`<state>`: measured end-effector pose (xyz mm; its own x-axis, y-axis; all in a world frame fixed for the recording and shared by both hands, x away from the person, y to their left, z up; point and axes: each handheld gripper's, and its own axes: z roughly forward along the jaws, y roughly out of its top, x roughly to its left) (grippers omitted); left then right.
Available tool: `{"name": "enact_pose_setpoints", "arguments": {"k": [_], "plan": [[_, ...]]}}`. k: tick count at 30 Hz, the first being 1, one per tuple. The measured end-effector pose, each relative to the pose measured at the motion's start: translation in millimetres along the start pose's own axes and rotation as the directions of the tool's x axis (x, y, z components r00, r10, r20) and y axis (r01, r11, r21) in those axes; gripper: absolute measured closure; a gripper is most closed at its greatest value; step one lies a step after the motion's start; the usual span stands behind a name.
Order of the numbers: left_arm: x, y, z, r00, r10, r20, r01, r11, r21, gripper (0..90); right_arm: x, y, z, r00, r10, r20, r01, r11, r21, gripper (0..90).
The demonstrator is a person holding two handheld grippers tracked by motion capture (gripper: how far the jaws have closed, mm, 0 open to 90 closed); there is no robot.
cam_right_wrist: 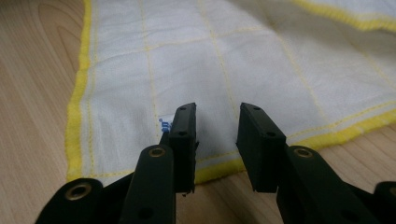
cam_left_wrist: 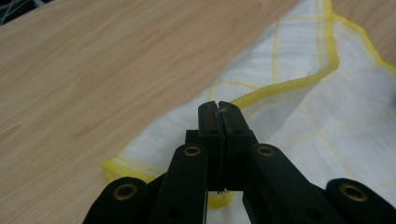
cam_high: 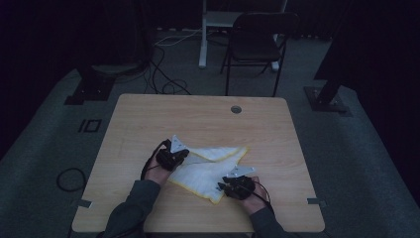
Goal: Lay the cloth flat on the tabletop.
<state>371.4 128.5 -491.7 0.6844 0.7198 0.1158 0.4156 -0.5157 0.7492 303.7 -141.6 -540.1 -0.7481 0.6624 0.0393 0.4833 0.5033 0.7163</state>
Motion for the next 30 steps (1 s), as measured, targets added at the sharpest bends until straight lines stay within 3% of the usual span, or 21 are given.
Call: {"name": "enact_pose_setpoints", "arguments": {"k": [8,30], "plan": [[20.3,9.4,3.4,0.9991,-0.029,-0.031,0.029,0.9996,-0.001,89.7,-2.6,-1.1,-1.6,0.9999,-0.001,-0.016,0.002,1.000,0.005,67.7],[53.0,18.0,12.9,0.9882,-0.081,-0.130,0.080,0.9967,-0.008,89.6,-12.2,-4.6,-7.6,0.9998,0.004,-0.019,-0.004,1.000,0.020,68.4]]}}
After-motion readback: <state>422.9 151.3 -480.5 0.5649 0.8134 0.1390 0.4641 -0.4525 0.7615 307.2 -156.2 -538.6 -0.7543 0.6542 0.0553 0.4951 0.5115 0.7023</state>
